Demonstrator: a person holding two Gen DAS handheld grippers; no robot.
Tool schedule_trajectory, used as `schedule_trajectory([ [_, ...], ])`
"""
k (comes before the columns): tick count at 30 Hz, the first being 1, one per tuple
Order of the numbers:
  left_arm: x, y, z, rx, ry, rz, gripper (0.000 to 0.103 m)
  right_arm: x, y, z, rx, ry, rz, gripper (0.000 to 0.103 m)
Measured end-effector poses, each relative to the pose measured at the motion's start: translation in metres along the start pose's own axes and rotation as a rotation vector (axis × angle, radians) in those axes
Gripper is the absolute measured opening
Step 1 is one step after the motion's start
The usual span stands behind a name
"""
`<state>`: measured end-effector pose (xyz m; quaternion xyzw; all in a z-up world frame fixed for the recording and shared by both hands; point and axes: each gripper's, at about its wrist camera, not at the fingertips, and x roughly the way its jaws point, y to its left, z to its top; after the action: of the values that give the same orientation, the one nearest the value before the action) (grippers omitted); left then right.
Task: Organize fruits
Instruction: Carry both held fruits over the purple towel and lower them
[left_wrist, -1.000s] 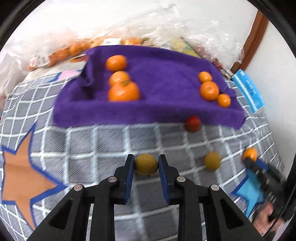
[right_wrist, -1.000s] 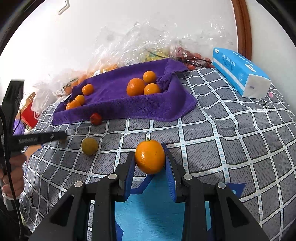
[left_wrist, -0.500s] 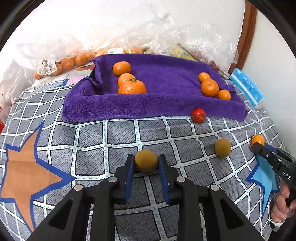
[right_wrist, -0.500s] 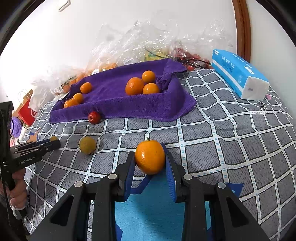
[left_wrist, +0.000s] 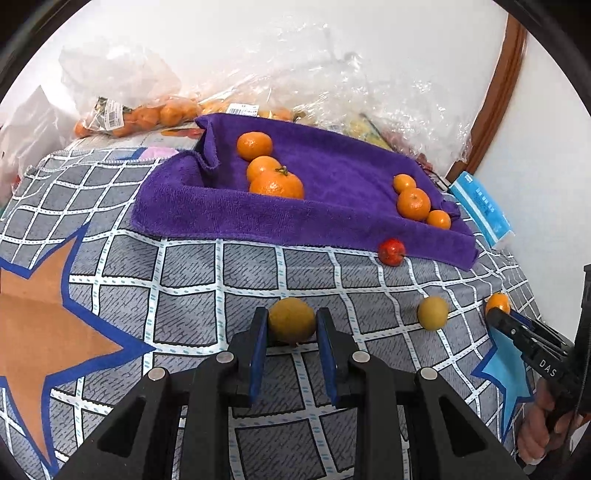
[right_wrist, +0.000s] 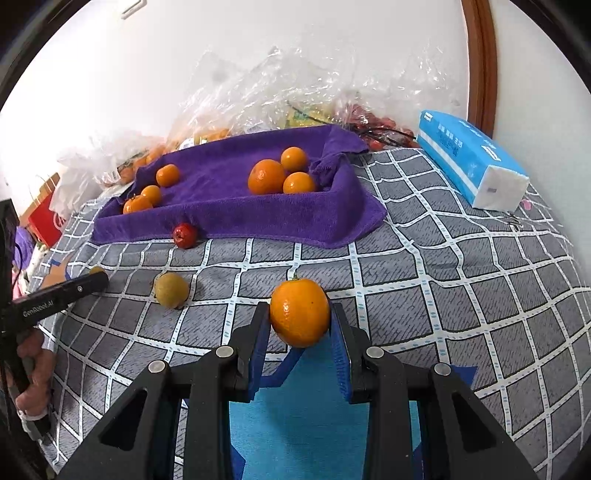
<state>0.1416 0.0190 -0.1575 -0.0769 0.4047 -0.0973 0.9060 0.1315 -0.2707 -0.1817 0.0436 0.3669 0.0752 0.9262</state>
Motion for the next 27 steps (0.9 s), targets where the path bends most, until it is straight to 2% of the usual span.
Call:
schedule_trajectory([
  [12,-0.016,-0.015,-0.003,0.081,-0.074,-0.011,0.025,-0.008,-0.009,0.000,0.048,-0.041,-0.034,0.032],
  [16,-0.025,-0.016,-0.003,0.089,-0.112,-0.053,0.025,-0.015,-0.006,0.002,0.057,-0.075,-0.059,0.032],
  [18,-0.029,-0.018,-0.001,0.102,-0.118,-0.036,0.025,-0.021,-0.001,0.007,0.060,-0.090,-0.032,0.032],
  [21,-0.040,-0.018,0.007,0.099,-0.120,-0.024,0.025,-0.030,0.011,0.022,0.034,-0.118,-0.040,0.032],
  [27,-0.069,-0.006,0.041,0.053,-0.167,0.005,0.025,-0.042,0.033,0.060,0.011,-0.180,0.014,0.032],
])
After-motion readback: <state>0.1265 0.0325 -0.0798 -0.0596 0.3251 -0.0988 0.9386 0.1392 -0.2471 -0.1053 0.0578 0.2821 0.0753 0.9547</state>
